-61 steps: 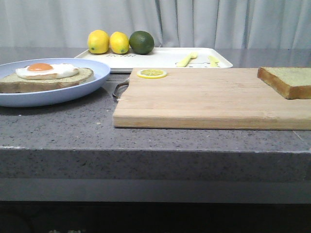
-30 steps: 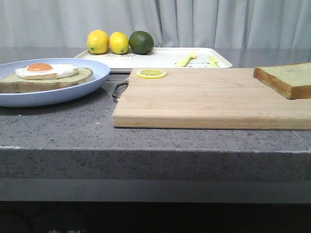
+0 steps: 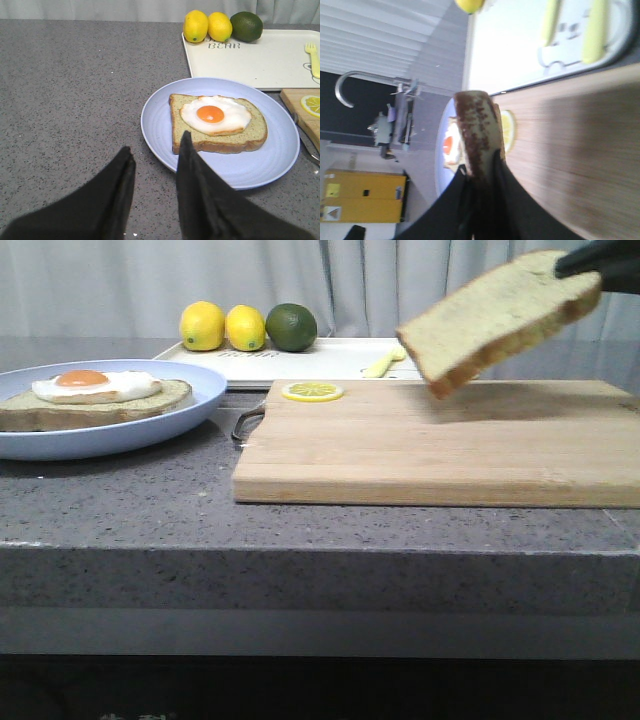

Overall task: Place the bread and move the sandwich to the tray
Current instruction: 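Lift the bread slice and carry it over the egg toast on the plate, then lower the bread onto the egg and open the right gripper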

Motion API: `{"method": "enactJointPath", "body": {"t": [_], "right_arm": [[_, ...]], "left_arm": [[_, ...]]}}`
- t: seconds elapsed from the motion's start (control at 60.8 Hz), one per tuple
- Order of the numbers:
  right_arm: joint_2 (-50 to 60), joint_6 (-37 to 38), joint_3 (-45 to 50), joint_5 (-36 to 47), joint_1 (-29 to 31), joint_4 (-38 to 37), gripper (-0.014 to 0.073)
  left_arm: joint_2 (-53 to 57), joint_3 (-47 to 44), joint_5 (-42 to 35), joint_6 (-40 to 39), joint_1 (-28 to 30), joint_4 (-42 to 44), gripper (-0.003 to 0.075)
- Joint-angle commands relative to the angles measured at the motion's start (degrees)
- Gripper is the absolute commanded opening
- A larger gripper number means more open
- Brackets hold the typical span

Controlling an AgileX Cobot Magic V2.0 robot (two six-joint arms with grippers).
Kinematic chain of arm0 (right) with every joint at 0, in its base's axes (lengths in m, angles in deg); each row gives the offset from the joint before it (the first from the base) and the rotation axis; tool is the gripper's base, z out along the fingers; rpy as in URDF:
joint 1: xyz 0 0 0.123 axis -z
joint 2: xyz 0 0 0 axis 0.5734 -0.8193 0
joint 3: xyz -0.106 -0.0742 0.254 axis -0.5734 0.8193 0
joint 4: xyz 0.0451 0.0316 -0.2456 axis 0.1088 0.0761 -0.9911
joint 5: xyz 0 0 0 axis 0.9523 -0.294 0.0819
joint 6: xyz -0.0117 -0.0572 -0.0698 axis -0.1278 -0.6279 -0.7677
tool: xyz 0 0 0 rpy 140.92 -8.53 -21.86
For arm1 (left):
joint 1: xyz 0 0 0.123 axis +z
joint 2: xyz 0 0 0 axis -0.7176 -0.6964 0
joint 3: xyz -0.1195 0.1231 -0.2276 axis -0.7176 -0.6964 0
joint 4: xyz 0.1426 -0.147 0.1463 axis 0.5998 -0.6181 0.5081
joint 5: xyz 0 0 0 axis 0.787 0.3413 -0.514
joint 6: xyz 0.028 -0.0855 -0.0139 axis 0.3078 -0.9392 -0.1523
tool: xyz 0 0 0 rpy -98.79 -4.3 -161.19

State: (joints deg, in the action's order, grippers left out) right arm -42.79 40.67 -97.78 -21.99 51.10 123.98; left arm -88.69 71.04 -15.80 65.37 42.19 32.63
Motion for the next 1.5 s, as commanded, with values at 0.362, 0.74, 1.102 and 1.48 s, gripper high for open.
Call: {"method": "enactJointPath", "body": {"t": [0.362,0.74,1.102,1.48], "right_arm": [[2.8,-0.2,-2.0,14.3,-26.6,21.1,0.0087],[-1.1,0.3,-11.6,37.2,-43.1,21.1,0.0087],[-10.6,11.9,-22.2,45.2,-49.4,21.1,0.0087],[-12.6,14.5,-23.3,47.2,-50.4,21.1,0.0088]], "left_arm": [[-0.7,1.5,-4.5,-0.5,-0.4,-0.7,0.0209],[-0.7,1.5,-4.5,-0.5,-0.4,-0.7,0.0209],[-0.7,1.5,-4.5,-0.5,-0.4,-0.7,0.0210],[-0.7,1.5,-4.5,-0.5,-0.4,-0.7,0.0210]]}}
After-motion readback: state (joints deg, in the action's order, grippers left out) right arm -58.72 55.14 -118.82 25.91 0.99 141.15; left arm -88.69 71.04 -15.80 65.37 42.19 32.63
